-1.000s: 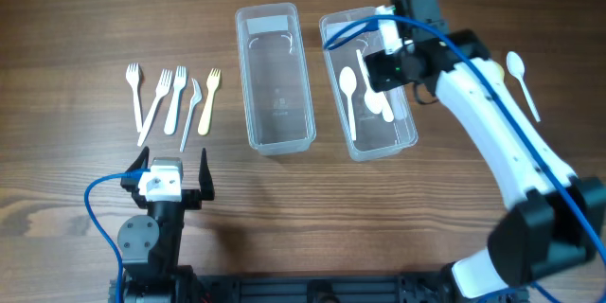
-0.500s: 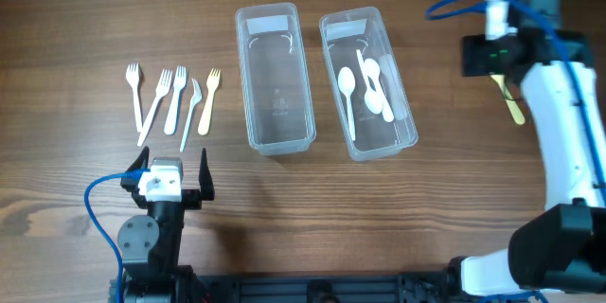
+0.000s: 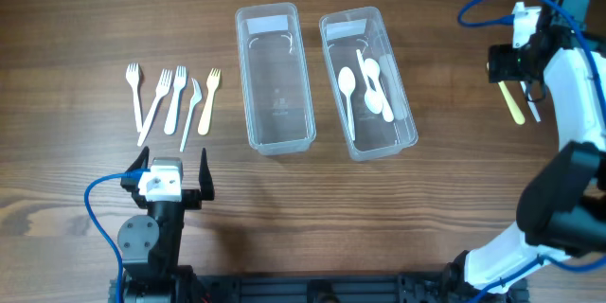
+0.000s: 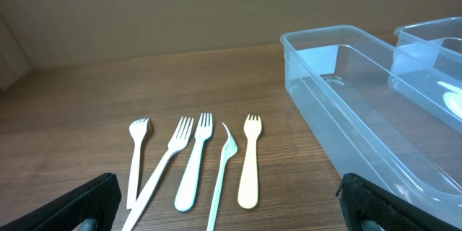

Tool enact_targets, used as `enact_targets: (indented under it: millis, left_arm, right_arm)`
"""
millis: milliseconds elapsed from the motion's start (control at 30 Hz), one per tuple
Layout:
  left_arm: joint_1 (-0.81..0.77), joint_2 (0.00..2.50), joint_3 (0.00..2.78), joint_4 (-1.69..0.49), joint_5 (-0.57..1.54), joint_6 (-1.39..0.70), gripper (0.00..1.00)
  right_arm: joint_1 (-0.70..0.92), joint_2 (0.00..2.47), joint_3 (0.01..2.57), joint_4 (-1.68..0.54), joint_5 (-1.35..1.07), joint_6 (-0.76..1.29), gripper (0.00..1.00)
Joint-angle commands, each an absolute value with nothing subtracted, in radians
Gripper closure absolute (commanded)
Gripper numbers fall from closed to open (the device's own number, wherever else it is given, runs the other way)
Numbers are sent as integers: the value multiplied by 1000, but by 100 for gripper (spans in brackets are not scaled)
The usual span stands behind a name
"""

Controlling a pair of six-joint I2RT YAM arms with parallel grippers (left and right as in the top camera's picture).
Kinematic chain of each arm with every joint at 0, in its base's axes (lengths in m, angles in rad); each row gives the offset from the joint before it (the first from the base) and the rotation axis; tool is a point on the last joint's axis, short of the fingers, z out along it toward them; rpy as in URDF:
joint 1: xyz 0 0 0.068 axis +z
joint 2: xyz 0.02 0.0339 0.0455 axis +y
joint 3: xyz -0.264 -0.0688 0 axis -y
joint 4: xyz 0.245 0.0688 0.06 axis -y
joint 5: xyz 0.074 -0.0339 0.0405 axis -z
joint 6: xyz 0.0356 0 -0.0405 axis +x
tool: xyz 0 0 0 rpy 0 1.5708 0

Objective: Pack container
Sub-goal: 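Grasp the cream spoon with the right gripper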

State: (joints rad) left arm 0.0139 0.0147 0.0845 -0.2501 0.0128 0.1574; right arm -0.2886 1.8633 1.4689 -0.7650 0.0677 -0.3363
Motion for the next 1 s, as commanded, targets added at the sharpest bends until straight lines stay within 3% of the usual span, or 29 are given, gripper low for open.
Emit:
enact_targets:
  millis: [0,400,967]
  left_arm:
    - [13,8,76,-247,14,176,0]
    - [13,8,76,-247,14,176,0]
    - [13,8,76,-247,14,176,0]
  right_arm:
    - [-286,1951,1481,-745,48,-368,23]
    - [-293,2136,1481,-702,71,-366,28]
    - [-312,2151,1481,-673,70,-396,29]
